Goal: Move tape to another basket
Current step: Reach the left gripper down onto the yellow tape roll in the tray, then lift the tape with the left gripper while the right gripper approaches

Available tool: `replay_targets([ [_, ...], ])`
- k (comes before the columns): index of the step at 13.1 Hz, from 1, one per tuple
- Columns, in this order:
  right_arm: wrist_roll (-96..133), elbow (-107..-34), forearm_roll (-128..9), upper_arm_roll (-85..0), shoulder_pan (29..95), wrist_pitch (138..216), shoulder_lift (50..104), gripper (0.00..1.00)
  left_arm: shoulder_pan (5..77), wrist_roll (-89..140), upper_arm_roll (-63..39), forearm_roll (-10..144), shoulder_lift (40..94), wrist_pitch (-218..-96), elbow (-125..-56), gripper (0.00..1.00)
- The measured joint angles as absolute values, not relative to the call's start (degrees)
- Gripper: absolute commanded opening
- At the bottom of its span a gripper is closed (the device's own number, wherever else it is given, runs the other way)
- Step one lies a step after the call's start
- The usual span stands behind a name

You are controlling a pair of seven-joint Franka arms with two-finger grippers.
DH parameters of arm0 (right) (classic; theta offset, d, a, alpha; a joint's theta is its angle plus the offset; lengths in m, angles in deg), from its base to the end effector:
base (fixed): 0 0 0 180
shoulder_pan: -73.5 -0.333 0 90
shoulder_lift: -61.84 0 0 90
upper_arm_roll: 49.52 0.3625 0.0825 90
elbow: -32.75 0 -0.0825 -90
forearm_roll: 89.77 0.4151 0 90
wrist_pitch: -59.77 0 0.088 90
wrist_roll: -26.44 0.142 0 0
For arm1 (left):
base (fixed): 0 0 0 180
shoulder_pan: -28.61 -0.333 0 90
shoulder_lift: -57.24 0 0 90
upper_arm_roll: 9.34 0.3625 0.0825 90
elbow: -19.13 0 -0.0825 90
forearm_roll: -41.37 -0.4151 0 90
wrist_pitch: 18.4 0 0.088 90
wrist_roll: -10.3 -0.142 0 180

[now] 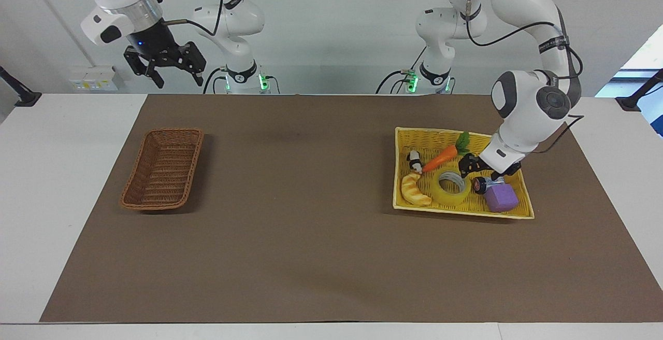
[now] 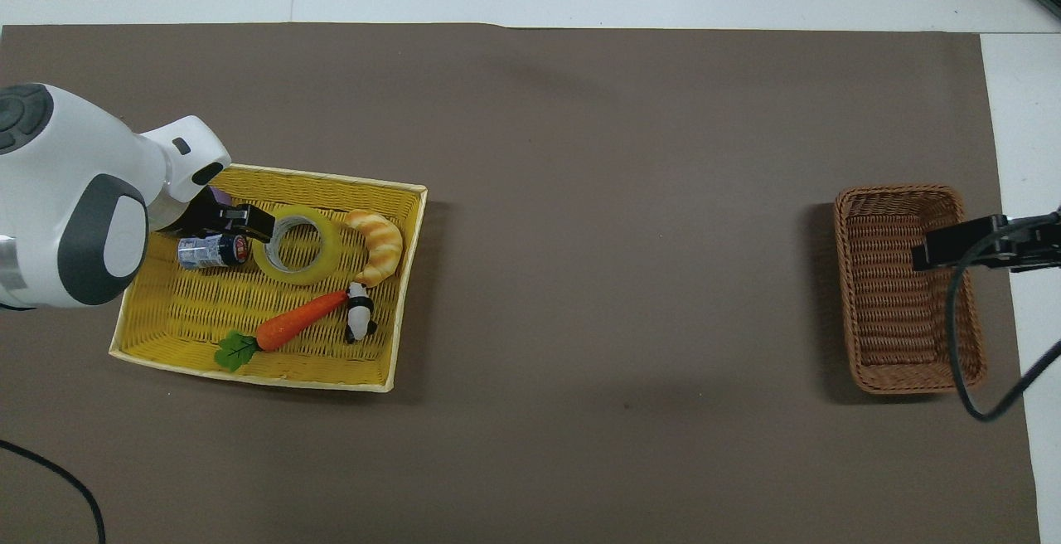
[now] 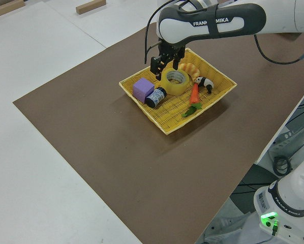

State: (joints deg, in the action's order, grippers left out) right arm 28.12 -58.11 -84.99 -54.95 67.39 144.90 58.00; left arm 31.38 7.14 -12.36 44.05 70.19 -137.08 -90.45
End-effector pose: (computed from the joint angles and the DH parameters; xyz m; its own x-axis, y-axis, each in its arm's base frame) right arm 0.5515 0.0170 0.6598 0.9993 -0.0098 -0.0356 -0.0130 -0.9960 -0.0885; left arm 0.6308 -0.0666 0.3669 0.9891 -0.1325 -0.0646 -0.1291 -0.9901 0.0549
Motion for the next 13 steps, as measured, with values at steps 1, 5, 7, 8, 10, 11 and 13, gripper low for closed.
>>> replay_targets([
  [1, 28.24, -59.24, -84.83, -54.90, 66.22, 146.28, 58.18, 1.00, 31.53, 7.46, -12.43, 44.77, 70.85, -139.31, -91.42, 0.79],
  [5, 30.83, -63.26, -84.77, -54.71, 62.15, 149.55, 58.50, 1.00, 31.64, 7.85, -12.45, 45.86, 71.74, -144.30, -95.44, 0.37],
  [7, 30.86, -64.88, -84.77, -54.68, 61.77, 150.50, 58.55, 1.00, 31.97, 8.60, -12.45, 45.89, 72.78, -145.42, -96.62, 0.23],
  [8, 30.86, -65.20, -84.77, -54.69, 61.80, 150.58, 58.55, 1.00, 32.16, 9.64, -12.40, 45.87, 72.81, -145.84, -96.24, 0.23],
  [10, 30.86, -65.30, -84.77, -54.69, 61.82, 150.62, 58.54, 1.00, 32.28, 10.82, -12.40, 45.89, 72.77, -145.80, -95.84, 0.03],
  [11, 30.86, -65.30, -84.77, -54.69, 61.82, 150.62, 58.54, 1.00, 32.38, 11.10, -12.42, 46.04, 72.72, -145.73, -95.70, 0.00],
  [13, 30.86, -65.30, -84.76, -54.69, 61.82, 150.63, 58.54, 1.00, 32.72, 11.40, -12.47, 46.80, 72.43, -143.86, -94.68, 0.00],
])
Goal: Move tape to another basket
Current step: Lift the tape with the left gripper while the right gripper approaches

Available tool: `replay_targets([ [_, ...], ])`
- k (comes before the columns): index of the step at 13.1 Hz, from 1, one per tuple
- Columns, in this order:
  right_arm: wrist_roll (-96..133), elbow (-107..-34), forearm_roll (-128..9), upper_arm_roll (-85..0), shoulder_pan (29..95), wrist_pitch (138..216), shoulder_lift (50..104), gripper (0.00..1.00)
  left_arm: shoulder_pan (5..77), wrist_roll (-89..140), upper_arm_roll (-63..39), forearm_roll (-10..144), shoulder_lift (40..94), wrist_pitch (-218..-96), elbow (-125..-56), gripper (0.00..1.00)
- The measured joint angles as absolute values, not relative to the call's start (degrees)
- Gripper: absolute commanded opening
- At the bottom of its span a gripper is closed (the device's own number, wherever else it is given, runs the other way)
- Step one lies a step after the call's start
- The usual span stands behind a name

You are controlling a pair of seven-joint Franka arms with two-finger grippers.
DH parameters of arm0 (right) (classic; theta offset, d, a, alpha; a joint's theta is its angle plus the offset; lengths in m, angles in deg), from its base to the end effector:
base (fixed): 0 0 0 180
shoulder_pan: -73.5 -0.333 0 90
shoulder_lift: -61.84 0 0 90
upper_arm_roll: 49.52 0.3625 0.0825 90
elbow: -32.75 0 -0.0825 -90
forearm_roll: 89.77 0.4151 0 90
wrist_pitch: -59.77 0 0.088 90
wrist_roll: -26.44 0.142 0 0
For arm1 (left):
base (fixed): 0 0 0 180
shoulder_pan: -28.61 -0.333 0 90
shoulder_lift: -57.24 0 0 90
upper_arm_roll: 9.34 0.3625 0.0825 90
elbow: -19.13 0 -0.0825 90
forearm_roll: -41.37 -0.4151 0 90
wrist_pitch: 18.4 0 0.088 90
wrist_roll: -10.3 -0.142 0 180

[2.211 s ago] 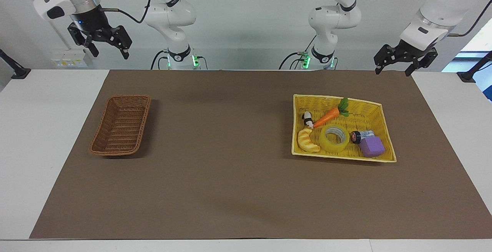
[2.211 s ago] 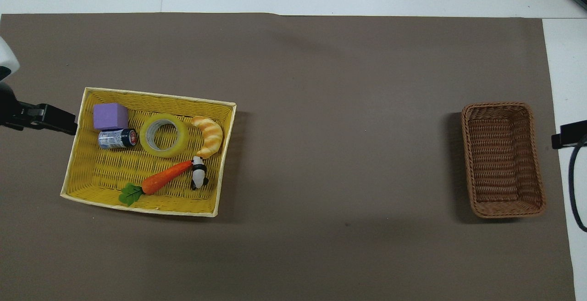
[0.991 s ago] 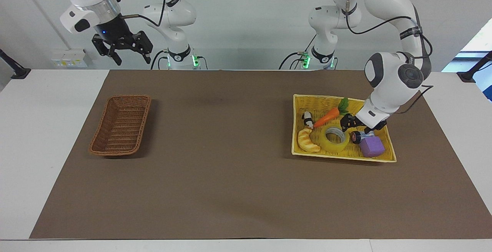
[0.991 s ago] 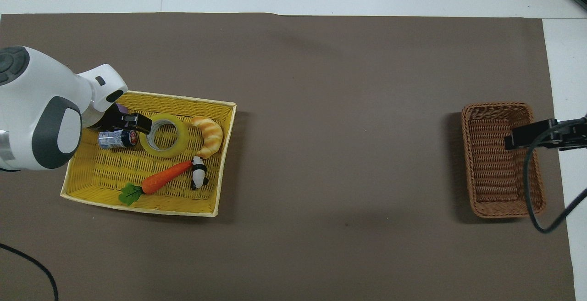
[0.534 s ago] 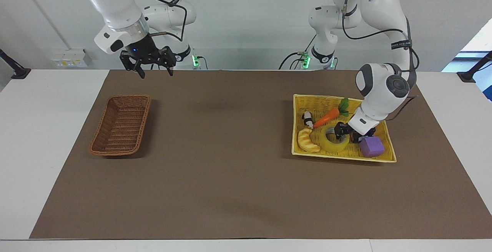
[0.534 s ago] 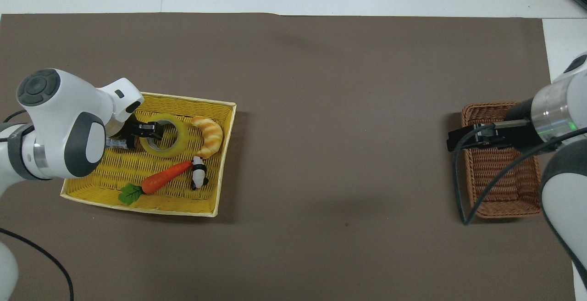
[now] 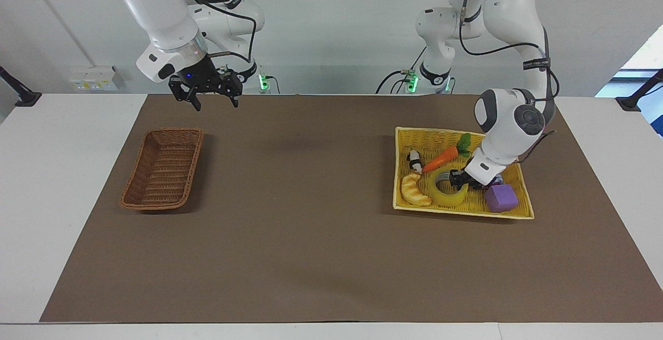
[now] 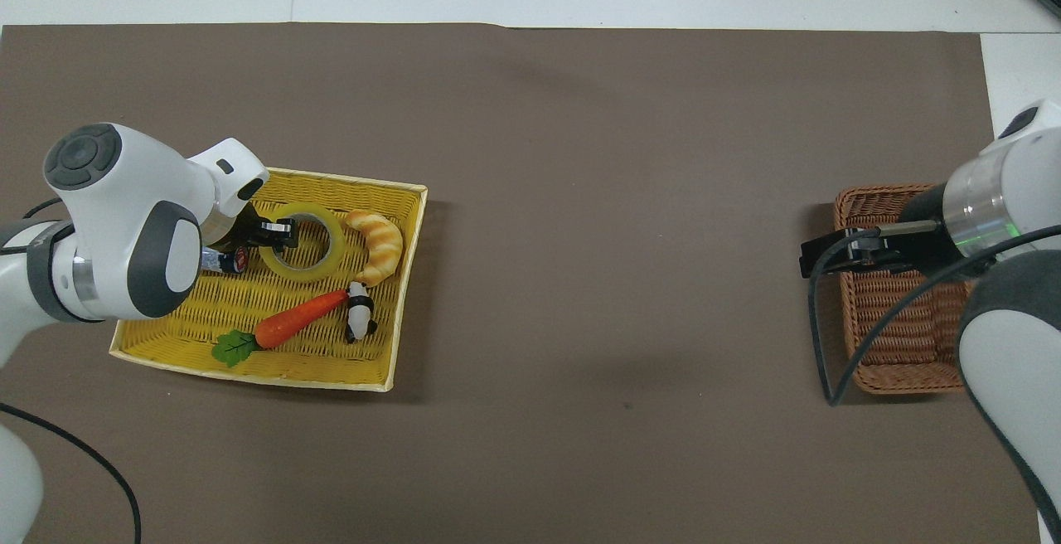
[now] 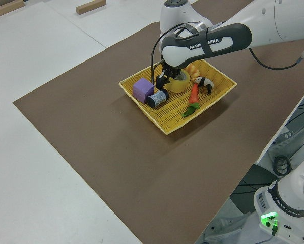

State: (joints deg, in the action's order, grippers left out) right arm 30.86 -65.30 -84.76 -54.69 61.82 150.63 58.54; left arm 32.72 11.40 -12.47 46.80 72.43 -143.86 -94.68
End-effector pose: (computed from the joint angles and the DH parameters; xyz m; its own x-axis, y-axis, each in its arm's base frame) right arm 0.5554 0.0744 0.6003 0.9965 0.0357 -0.0750 0.0291 -0.9958 -0.0867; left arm 0.6227 -0.0843 0.3175 0.9965 -0.0510 -0.0658 -0.0452 -0.9952 0.0866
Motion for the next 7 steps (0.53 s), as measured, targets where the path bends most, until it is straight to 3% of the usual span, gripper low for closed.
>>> replay_targets([
  [7, 30.88, -65.30, -84.31, -54.69, 61.76, 150.88, 58.54, 1.00, 32.75, 11.72, -12.16, 47.37, 72.47, -135.43, -88.82, 0.00],
])
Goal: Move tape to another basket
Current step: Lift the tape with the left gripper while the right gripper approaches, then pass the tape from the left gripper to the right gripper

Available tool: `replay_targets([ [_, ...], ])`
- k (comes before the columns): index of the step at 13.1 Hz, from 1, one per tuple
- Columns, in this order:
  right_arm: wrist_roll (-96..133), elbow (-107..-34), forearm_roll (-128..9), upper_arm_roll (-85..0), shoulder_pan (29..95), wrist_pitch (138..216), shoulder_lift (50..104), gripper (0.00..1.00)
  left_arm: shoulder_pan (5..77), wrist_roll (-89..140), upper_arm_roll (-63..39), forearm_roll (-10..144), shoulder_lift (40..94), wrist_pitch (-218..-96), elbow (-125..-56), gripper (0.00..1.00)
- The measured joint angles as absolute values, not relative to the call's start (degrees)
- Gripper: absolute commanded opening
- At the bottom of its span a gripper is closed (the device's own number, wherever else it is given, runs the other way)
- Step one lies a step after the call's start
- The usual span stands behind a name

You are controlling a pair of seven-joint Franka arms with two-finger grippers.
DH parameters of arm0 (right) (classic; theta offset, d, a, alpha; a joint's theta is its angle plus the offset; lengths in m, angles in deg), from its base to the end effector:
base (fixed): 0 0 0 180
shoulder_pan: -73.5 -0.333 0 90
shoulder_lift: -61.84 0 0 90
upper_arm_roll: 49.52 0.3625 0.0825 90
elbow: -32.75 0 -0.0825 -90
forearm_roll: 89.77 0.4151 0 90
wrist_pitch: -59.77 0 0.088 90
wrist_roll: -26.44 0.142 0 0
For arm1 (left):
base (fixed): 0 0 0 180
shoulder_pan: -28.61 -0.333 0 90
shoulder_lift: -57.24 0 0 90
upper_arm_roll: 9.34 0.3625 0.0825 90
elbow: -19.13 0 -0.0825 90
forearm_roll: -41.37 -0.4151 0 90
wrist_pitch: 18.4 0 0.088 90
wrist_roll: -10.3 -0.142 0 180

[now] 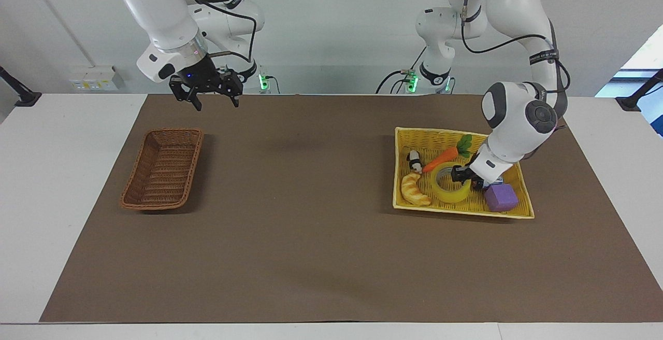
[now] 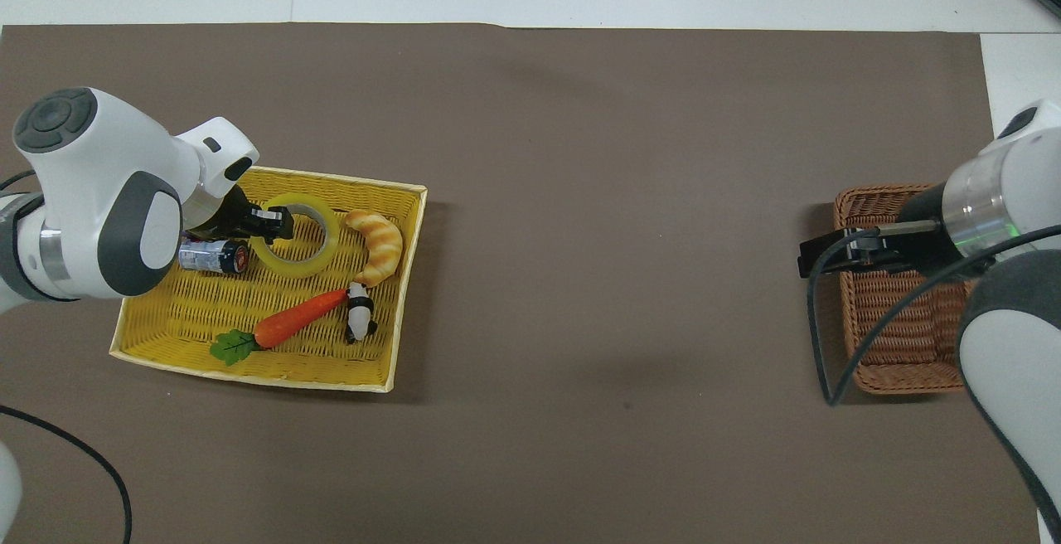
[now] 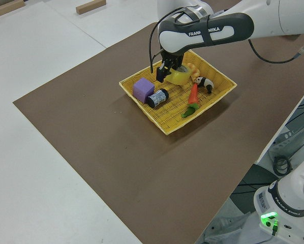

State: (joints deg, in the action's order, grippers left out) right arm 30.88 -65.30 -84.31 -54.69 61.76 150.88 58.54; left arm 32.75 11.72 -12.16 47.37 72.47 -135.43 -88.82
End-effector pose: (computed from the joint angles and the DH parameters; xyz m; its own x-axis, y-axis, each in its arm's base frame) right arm 0.5559 0.0761 0.6008 0.9968 0.0359 -0.0714 0.0291 -0.9951 -0.0947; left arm 0.6343 -0.0852 0.3531 0.9925 -0.0482 -0.1120 -0.0373 -0.9945 0.0976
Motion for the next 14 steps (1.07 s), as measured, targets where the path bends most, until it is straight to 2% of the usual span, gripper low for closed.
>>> replay_targets([
  [5, 40.58, -65.85, -78.76, -54.51, 58.75, 152.88, 58.68, 1.00, 31.39, 11.76, -11.71, 52.29, 72.47, -130.11, -84.25, 0.00],
  [9, 43.86, -66.84, -73.08, -54.41, 54.51, 156.59, 61.05, 1.00, 30.23, 11.77, -11.55, 57.02, 72.46, -124.39, -78.88, 0.00],
  [14, 56.38, -67.24, -62.31, -54.33, 47.39, 170.90, 67.19, 1.00, 29.17, 11.72, -12.69, 66.36, 72.55, -121.86, -77.80, 0.00],
])
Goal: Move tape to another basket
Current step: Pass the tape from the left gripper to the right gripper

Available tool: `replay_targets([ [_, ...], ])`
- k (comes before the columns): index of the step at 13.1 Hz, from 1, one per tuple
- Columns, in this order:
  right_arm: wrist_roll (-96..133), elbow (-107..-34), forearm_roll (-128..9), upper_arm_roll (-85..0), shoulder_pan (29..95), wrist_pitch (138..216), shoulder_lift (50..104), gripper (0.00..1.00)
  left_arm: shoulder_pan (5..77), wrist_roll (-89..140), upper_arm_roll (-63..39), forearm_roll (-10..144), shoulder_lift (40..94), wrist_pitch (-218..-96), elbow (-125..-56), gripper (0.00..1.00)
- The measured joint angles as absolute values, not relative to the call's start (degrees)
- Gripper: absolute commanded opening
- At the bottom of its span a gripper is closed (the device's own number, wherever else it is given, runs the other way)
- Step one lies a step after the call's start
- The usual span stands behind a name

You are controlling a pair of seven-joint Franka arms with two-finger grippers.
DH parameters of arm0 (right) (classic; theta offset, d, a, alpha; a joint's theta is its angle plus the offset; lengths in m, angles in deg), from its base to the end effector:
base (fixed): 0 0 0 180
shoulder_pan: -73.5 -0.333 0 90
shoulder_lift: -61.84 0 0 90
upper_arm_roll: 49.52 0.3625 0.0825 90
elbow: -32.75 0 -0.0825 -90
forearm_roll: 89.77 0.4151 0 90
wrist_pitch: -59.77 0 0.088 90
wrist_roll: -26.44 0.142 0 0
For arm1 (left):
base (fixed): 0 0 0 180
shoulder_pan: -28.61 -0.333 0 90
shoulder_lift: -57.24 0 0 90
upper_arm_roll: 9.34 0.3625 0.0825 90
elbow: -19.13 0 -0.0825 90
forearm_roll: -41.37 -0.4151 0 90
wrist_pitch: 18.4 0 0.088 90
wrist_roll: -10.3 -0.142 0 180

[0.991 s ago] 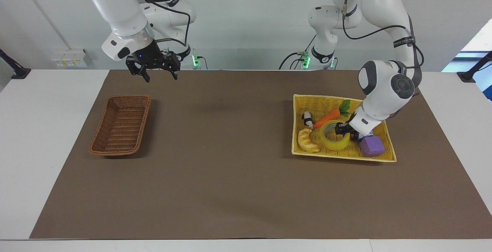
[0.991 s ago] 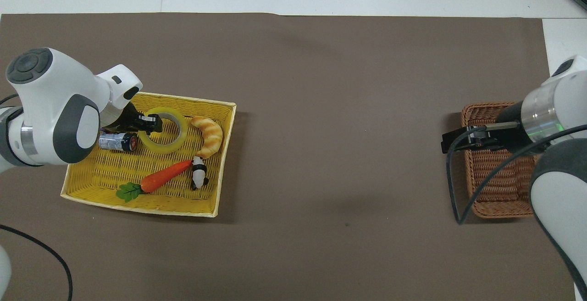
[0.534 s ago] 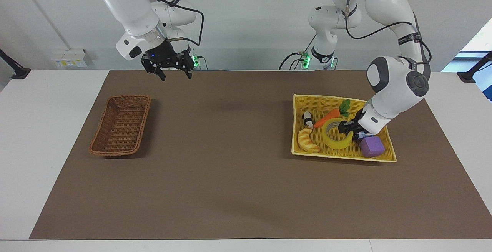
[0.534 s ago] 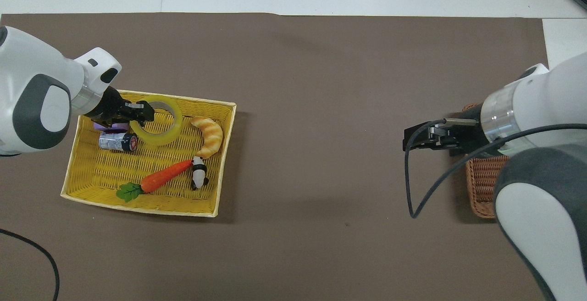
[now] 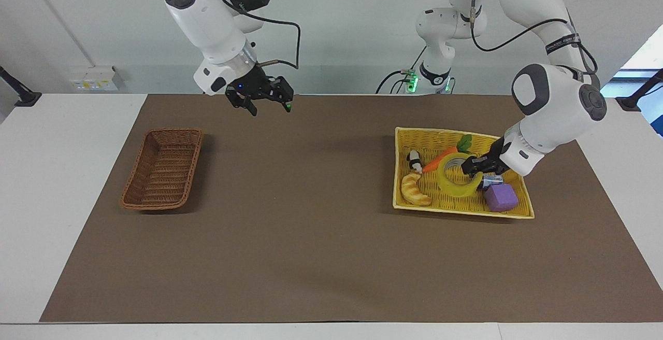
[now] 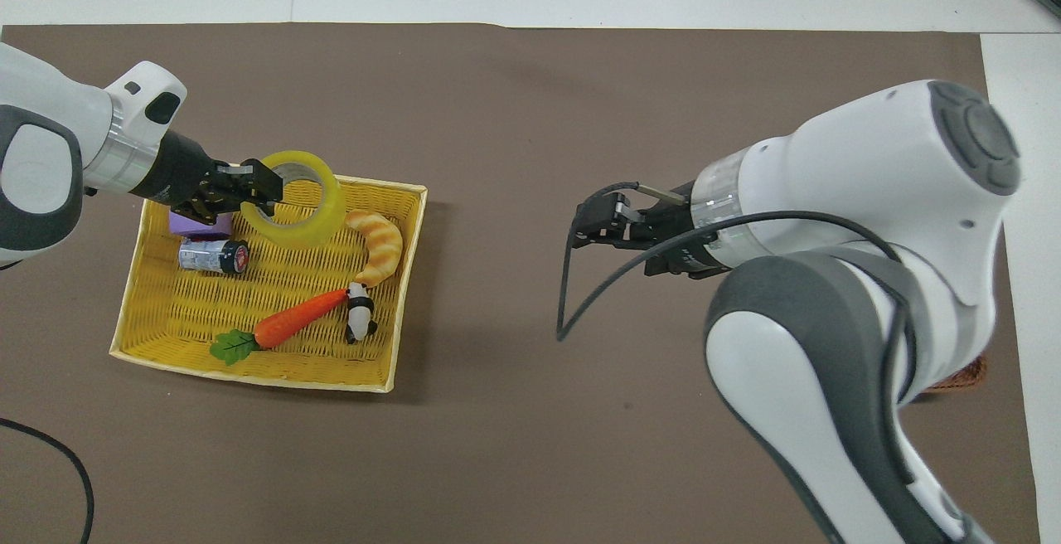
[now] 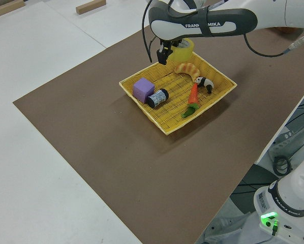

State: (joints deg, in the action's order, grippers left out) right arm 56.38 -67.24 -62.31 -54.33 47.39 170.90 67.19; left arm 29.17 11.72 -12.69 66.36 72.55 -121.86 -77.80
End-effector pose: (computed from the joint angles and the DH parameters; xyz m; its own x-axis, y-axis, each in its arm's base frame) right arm 0.5814 0.2785 0.5344 0.9516 -0.2600 -0.1636 -0.3053 -0.8590 -0.4110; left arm 0.6555 -0.0916 0.4376 0.9815 0.0532 -0.1839 0.1242 -0.9078 0.4006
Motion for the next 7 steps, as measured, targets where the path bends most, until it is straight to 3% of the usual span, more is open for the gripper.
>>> replay_targets([
  [3, 62.32, -67.24, -56.77, -54.30, 43.47, 178.46, 70.67, 1.00, 30.49, 11.78, -15.85, 69.43, 72.57, -121.02, -77.97, 0.00],
  [7, 64.71, -67.22, -49.44, -54.53, 42.78, 180.11, 71.24, 1.00, 35.63, 12.10, -16.76, 74.57, 72.50, -121.89, -78.49, 0.00],
])
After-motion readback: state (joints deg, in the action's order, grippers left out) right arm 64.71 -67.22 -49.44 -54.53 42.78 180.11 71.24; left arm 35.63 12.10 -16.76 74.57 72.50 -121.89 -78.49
